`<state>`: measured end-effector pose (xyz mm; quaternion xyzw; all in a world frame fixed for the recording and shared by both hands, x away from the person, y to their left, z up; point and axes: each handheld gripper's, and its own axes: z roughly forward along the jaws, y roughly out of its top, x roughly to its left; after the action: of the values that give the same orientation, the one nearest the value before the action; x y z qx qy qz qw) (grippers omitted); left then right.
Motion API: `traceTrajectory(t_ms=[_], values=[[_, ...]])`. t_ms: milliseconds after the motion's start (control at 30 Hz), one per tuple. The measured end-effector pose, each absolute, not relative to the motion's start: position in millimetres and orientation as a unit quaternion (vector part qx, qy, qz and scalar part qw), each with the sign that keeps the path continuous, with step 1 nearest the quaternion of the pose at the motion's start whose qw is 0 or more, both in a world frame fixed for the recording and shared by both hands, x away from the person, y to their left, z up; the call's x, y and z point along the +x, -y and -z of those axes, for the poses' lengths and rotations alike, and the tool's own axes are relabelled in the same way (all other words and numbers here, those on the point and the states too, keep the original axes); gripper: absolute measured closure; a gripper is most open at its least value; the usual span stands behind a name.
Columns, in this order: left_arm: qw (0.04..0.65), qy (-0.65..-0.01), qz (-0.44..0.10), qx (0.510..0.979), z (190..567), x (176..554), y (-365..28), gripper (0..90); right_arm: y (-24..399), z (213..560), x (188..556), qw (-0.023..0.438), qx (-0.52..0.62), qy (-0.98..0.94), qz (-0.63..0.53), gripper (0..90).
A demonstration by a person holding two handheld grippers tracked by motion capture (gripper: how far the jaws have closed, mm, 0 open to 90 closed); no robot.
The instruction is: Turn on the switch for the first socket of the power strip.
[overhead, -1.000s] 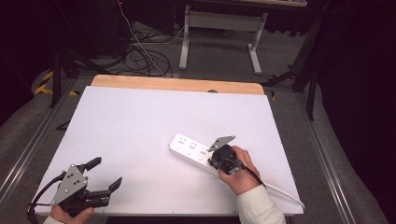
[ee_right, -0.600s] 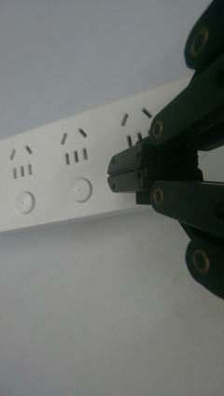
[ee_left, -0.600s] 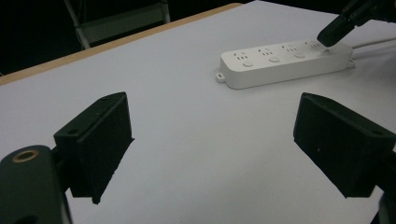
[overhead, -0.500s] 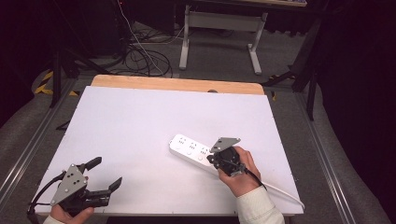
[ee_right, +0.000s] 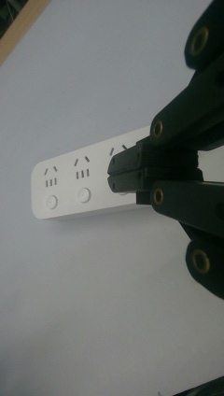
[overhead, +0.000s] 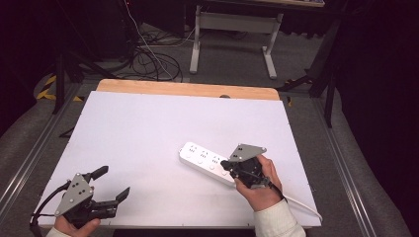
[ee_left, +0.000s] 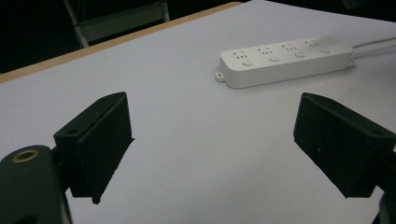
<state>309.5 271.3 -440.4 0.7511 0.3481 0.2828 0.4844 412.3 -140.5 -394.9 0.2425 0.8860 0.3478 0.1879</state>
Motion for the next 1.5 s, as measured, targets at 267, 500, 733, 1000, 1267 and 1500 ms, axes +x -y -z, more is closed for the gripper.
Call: traceTrajectory(t_ms=[267, 500, 733, 1000, 1267, 1500], values=[[0.485, -0.348, -0.282, 0.751, 440.2, 309.2, -272.0, 12.3, 144.0, 390.7, 411.3, 0.183, 0.236, -0.883, -0.363, 90.0], [0.486, -0.348, -0.282, 0.750, 439.9, 308.7, -272.0, 12.3, 145.8, 389.5, 409.7, 0.182, 0.234, -0.880, -0.371, 90.0], [0.486, -0.349, -0.283, 0.750, 439.9, 308.6, -272.2, 12.3, 151.8, 383.6, 408.6, 0.182, 0.236, -0.869, -0.394, 68.5], [0.486, -0.349, -0.283, 0.749, 439.6, 308.3, -272.3, 12.3, 169.2, 382.5, 403.4, 0.162, 0.262, -0.842, -0.443, 44.4], [0.488, -0.350, -0.281, 0.749, 438.9, 307.8, -272.5, 12.4, 185.1, 383.3, 395.8, 0.167, 0.249, -0.823, -0.482, 28.5], [0.493, -0.354, -0.273, 0.746, 436.9, 305.3, -271.6, 12.6, 203.8, 391.7, 395.1, 0.155, 0.246, -0.810, -0.510, 21.1]])
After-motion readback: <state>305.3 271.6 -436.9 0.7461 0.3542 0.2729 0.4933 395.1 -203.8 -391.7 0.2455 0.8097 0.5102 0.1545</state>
